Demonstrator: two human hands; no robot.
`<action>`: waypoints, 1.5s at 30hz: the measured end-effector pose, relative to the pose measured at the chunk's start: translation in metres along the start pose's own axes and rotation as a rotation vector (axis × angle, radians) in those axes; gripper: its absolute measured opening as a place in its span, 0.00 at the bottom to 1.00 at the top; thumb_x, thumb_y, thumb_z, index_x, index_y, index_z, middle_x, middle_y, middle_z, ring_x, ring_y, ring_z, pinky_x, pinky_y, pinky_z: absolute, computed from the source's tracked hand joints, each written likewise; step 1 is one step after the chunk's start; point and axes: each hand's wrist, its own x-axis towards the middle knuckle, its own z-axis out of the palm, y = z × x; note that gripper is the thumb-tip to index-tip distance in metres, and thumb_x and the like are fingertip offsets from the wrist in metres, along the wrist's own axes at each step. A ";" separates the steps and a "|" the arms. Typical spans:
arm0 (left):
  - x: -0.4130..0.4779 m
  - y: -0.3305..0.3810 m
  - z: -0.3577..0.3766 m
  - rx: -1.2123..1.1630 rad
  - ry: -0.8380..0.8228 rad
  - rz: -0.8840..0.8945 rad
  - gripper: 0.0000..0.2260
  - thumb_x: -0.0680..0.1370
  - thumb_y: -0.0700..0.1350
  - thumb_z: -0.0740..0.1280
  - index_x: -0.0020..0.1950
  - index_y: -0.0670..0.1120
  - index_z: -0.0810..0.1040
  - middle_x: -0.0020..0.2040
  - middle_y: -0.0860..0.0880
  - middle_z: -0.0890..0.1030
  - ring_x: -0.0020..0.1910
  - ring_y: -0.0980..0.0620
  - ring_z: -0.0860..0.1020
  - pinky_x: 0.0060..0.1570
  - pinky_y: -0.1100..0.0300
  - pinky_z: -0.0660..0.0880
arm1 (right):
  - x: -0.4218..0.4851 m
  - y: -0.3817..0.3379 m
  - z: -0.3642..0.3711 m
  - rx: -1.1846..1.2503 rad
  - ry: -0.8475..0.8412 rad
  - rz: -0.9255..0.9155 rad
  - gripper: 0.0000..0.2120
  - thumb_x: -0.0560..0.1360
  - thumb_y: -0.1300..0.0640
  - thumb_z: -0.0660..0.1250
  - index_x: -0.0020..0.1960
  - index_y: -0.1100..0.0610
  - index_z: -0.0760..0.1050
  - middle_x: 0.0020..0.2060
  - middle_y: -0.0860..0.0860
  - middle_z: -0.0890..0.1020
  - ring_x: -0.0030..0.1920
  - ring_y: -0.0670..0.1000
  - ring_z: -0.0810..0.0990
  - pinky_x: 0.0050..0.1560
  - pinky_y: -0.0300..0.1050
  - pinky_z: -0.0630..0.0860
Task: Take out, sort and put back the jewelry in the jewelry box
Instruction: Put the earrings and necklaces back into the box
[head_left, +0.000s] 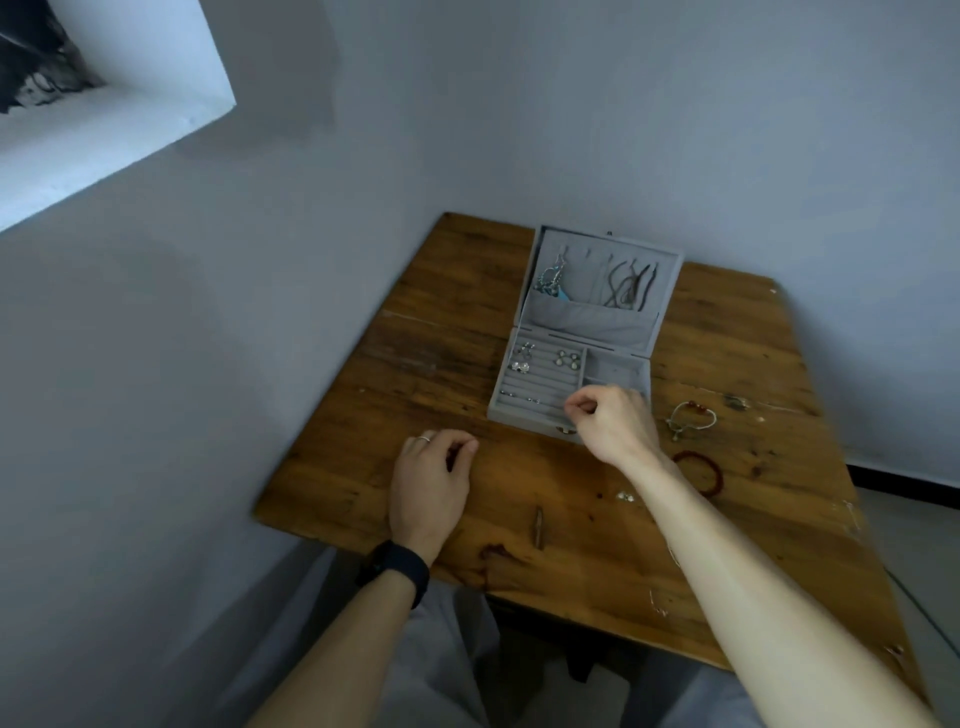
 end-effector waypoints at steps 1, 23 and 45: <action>0.000 0.000 0.000 0.001 0.000 -0.002 0.07 0.82 0.51 0.66 0.55 0.53 0.82 0.49 0.56 0.79 0.50 0.58 0.72 0.45 0.63 0.69 | 0.002 -0.001 -0.001 -0.010 -0.025 0.017 0.07 0.79 0.52 0.68 0.53 0.48 0.84 0.52 0.48 0.85 0.54 0.51 0.82 0.57 0.49 0.79; 0.000 -0.001 -0.003 -0.032 -0.028 0.007 0.05 0.81 0.51 0.68 0.53 0.55 0.83 0.49 0.57 0.78 0.50 0.57 0.73 0.45 0.65 0.69 | 0.001 -0.005 -0.006 0.167 -0.034 0.208 0.07 0.75 0.50 0.72 0.52 0.47 0.78 0.46 0.42 0.81 0.47 0.47 0.80 0.43 0.42 0.75; 0.111 0.110 0.034 0.616 -0.557 0.403 0.11 0.80 0.56 0.67 0.58 0.53 0.83 0.63 0.48 0.76 0.66 0.47 0.69 0.64 0.46 0.72 | -0.051 0.055 -0.002 -0.134 0.185 -0.172 0.12 0.82 0.49 0.62 0.58 0.48 0.83 0.52 0.46 0.85 0.55 0.52 0.75 0.51 0.52 0.70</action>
